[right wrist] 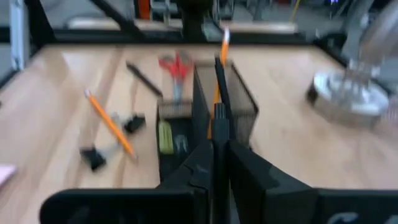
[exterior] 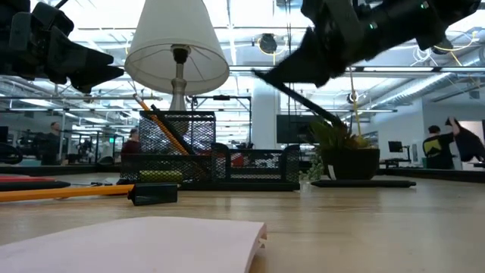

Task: Pick and place office supplies into organizer
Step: Put the bottom right black pen into the black desk organizer

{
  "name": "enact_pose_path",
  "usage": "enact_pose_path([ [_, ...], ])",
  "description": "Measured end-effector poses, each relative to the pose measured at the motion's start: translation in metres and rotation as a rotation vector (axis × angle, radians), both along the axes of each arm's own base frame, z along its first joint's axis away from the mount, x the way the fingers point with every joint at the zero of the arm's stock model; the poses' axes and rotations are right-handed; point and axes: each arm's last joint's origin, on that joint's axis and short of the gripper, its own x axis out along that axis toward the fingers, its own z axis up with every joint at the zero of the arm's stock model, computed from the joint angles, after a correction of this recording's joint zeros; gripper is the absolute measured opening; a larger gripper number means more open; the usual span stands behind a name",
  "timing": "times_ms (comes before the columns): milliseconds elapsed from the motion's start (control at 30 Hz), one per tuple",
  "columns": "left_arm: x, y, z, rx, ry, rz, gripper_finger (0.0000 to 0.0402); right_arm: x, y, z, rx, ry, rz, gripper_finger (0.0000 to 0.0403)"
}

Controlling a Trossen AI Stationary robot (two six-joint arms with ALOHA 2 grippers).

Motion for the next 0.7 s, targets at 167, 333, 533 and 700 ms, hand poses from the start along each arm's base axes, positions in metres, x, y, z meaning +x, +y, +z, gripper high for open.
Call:
enact_pose_path([
  [167, 0.000, 0.000, 0.000, 0.000, 0.000, 0.000, 0.0255, 0.005, -0.004, 0.012, -0.016, -0.118, 0.019, 0.0035],
  [333, 0.000, 0.000, 0.000, 0.000, 0.000, 0.000, 0.0255, 0.011, -0.009, 0.018, -0.002, -0.232, 0.061, 0.0034],
  [533, 0.000, 0.000, 0.000, 0.000, 0.000, 0.000, 0.0255, 0.022, -0.017, 0.014, -0.002, -0.351, 0.109, 0.0034],
  [700, 0.000, 0.000, 0.000, 0.000, 0.001, 0.000, 0.0255, 0.035, -0.022, 0.007, -0.032, -0.408, 0.102, 0.0038],
])
